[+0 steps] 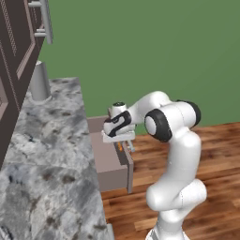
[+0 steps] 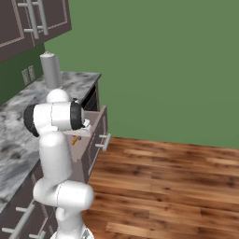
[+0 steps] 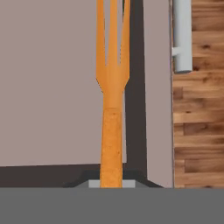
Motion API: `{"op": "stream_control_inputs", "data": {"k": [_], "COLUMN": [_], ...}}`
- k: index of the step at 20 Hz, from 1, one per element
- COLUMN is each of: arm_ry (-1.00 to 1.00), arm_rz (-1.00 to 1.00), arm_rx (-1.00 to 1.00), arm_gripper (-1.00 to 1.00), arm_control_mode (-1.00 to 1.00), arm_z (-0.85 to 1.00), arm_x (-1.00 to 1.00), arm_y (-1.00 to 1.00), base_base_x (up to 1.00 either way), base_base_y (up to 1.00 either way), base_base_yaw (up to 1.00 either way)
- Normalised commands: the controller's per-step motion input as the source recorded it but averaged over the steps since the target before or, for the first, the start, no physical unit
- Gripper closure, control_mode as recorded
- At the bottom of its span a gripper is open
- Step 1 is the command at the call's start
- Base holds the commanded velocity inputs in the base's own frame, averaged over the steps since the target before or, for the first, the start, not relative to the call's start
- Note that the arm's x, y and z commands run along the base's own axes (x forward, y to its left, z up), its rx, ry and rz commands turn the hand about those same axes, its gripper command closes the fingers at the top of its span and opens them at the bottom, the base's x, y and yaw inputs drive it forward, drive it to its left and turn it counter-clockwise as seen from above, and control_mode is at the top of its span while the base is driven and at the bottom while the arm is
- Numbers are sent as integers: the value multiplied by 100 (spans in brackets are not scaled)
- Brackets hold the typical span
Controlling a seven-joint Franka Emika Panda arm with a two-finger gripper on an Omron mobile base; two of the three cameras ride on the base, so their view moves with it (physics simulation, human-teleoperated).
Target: Organize the utensils by type. Pick up the wooden spoons from the counter and place them in the open cabinet. Then pick up the metallic utensils from the counter and place them in the open drawer.
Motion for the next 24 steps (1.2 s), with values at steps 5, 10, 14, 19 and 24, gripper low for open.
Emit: {"op": "stream_control_inputs", "data": {"k": [5,10,14,19,24], "arm_ry": [0,0,0,0,0], "arm_rz": [0,0,0,0,0], "arm_rx": [0,0,0,0,0], "arm_gripper": [100,100,100,100,100], "arm_control_mode": [-100,-100,-100,-100,-100], "arm_z": [-46,-40,-40,-41,-51], "arm_x": [20,17,17,7,1], "arm_y": [0,0,0,0,-23], "base_base_x": [0,0,0,0,0], "base_base_y": [0,0,0,0,0], "base_base_yaw": [0,0,0,0,0]}}
